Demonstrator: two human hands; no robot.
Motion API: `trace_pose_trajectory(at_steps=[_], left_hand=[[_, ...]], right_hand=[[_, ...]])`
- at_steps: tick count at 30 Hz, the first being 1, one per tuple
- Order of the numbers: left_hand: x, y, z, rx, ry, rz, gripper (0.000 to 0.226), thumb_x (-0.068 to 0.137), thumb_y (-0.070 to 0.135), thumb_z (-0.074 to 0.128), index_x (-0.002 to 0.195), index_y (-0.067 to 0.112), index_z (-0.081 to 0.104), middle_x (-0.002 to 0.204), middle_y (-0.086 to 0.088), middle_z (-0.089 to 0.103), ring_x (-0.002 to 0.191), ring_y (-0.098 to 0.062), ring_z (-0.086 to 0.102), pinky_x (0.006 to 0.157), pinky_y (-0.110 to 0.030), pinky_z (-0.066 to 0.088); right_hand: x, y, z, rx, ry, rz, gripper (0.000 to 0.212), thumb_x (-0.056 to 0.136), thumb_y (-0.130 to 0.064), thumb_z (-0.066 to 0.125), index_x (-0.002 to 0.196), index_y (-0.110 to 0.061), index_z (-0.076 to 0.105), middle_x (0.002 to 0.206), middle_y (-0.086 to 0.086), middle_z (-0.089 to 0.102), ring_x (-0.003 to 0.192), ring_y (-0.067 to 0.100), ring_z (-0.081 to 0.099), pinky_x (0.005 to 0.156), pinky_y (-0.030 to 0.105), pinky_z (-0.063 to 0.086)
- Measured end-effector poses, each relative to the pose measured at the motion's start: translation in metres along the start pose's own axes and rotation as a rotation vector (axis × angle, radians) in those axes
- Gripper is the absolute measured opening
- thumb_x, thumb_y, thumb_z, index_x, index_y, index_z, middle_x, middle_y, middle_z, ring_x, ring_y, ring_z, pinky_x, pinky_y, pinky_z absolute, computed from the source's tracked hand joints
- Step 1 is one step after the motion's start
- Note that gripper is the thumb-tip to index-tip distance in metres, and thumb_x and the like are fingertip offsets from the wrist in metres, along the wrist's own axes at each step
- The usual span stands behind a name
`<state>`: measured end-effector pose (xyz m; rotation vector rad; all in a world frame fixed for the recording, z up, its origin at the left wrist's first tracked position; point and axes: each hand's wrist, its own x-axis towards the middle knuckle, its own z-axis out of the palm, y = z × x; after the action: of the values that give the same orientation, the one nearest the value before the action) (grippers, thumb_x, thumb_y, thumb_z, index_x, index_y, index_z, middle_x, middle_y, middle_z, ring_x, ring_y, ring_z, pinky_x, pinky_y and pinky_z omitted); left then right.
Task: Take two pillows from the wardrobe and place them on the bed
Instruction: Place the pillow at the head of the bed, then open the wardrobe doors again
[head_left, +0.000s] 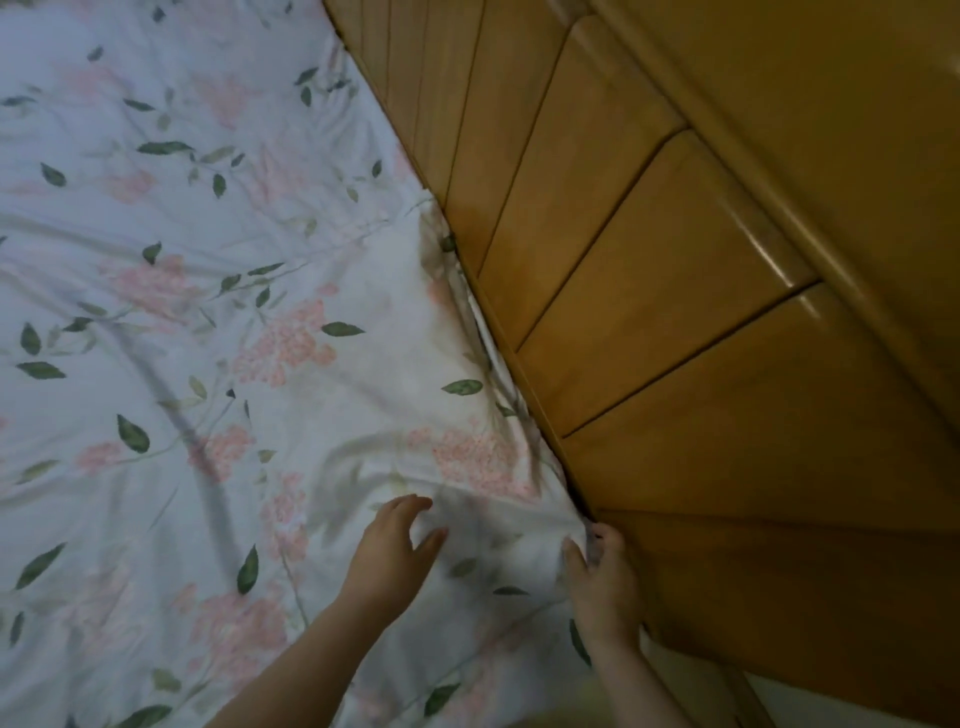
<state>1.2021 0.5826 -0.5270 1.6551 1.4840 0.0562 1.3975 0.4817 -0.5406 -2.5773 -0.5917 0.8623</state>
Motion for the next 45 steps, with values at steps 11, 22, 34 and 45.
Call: trace_pose_trajectory(at_steps=[11,22,34,45], left_hand=[[-0.089,0.121,-0.066,-0.088,-0.02,0.312,0.037,0.09,0.036,0.055,0.124,0.022,0.055,0.124,0.007,0.059,0.108,-0.008,0.056,0.091,-0.023,0.045],[-0.203,0.285,-0.109,-0.165,-0.17,0.856,0.014,0.085,0.041,0.058,0.099,0.043,0.055,0.101,0.021,0.063,0.093,0.005,0.058,0.076,-0.017,0.048],[-0.403,0.43,-0.004,-0.218,-0.534,1.345,0.024,0.088,0.033,0.057,0.112,0.028,0.059,0.108,0.016,0.062,0.098,0.003,0.058,0.08,-0.013,0.048],[-0.616,0.467,0.131,-0.243,-0.9,1.62,0.02,0.088,0.029,0.058,0.108,0.029,0.059,0.105,0.015,0.064,0.095,0.004,0.059,0.075,-0.003,0.045]], right_hand=[[-0.113,-0.055,-0.118,0.392,0.201,-0.109,0.031,0.09,-0.04,0.056,0.116,-0.023,0.055,0.099,-0.012,0.059,0.091,0.006,0.057,0.068,0.016,0.044],[-0.233,-0.061,-0.294,0.647,0.697,-0.333,0.026,0.087,-0.047,0.055,0.112,-0.037,0.052,0.1,-0.022,0.058,0.093,-0.006,0.056,0.073,0.015,0.044],[-0.38,0.093,-0.453,0.621,1.285,-0.213,0.019,0.09,-0.029,0.058,0.108,-0.023,0.058,0.087,-0.013,0.064,0.081,0.004,0.062,0.062,0.006,0.044],[-0.543,0.263,-0.522,0.507,1.689,0.037,0.017,0.09,-0.031,0.056,0.107,-0.026,0.058,0.086,-0.016,0.062,0.082,0.004,0.062,0.061,0.007,0.044]])
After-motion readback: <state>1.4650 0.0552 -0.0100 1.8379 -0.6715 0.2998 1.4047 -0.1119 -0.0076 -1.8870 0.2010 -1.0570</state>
